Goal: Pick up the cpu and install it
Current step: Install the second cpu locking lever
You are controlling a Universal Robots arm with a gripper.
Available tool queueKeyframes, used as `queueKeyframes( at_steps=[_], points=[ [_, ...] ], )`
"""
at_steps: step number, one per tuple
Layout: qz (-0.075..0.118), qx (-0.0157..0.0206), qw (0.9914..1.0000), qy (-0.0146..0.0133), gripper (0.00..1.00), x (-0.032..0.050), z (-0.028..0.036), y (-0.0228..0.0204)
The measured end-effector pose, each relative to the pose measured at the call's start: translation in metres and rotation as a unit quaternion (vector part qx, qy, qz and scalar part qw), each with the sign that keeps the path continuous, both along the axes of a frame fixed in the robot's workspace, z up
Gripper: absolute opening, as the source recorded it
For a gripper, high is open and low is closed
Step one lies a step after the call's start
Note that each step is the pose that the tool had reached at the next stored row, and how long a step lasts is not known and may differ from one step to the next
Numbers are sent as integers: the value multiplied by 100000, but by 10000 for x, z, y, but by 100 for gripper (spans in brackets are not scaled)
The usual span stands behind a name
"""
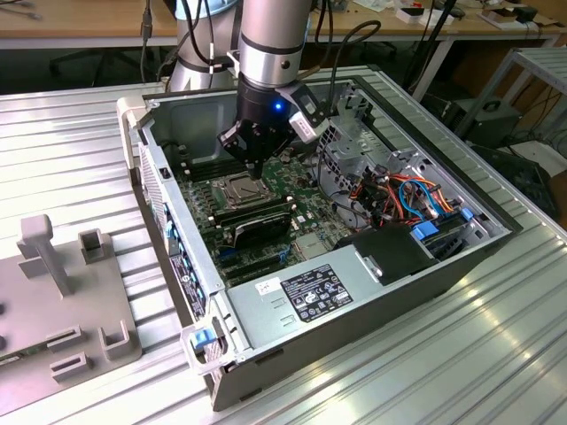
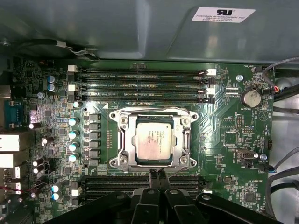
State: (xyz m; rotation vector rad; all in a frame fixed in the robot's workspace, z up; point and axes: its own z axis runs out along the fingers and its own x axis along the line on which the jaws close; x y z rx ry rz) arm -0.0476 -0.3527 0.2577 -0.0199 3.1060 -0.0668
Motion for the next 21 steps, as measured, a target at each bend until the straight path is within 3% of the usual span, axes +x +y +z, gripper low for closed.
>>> queueKeyframes(
  at_steps=[9,12,15,21],
  points=[
    [1,2,100000,-1,11,0,0,-15],
    [-1,-1,100000,-1,11,0,0,-42],
    [3,3,100000,-4,11,0,0,-96],
    [-2,0,100000,-61,11,-28,-4,-114]
  ],
)
